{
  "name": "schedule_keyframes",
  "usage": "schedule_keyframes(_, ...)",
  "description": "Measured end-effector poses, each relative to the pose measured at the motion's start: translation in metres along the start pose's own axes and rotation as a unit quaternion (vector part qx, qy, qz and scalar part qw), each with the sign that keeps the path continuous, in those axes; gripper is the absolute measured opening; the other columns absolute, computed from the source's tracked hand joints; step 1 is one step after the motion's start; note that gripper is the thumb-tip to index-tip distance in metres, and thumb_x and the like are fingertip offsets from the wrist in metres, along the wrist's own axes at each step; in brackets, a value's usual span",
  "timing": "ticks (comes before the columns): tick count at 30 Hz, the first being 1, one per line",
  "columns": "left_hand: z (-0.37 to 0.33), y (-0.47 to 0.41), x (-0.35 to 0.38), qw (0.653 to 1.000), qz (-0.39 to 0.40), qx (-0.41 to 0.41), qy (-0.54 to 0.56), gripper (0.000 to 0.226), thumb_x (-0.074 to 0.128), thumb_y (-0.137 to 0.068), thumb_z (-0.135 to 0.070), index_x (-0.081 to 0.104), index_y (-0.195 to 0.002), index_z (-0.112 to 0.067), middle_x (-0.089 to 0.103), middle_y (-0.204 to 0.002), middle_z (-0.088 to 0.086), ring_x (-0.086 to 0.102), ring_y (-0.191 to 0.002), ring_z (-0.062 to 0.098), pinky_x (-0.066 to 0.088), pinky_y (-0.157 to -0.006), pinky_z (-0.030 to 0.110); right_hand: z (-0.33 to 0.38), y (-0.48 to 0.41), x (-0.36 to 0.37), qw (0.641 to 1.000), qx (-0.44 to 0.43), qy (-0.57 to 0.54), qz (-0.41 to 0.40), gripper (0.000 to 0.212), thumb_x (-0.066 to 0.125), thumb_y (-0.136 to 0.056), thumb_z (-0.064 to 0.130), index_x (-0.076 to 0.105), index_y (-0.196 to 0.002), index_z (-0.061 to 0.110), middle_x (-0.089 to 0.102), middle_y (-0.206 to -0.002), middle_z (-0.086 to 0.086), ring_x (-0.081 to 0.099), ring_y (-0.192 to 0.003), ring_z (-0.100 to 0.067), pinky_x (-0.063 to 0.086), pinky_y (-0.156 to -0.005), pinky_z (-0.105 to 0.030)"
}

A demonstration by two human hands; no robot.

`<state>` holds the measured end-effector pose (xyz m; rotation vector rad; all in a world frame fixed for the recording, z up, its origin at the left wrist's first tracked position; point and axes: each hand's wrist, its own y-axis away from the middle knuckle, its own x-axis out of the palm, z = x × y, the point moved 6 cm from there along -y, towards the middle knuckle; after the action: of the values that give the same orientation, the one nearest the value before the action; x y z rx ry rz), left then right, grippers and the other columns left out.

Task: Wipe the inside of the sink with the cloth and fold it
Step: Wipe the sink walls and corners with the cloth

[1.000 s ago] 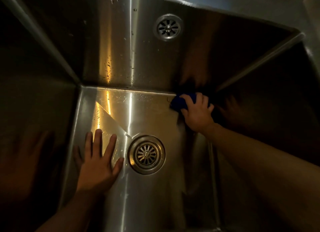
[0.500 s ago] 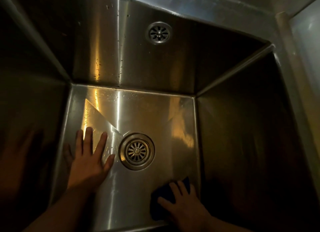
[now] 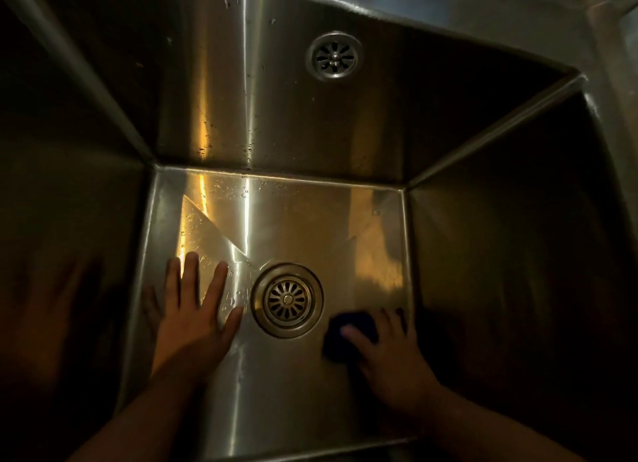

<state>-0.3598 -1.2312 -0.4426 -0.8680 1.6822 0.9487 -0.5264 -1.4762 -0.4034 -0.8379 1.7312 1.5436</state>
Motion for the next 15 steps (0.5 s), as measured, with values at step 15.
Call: schedule_keyframes(15, 0.001, 0.001, 0.001, 1.000, -0.002, 0.000, -0.005, 0.071, 0.033, -0.084, -0.062, 0.029, -0.149, -0.031, 0.006, -0.161, 0.010, -0.001, -0.148, 0.033, 0.011, -0.110, 0.066, -0.086, -0.161, -0.090, 0.889, 0.379, -0.196, -0.167, 0.055, 0.039, -0.096, 0.049, 0.016, -0.145, 0.037, 0.025, -0.147, -0.021, 0.029, -0.128, -0.042, 0.032, -0.095, -0.060)
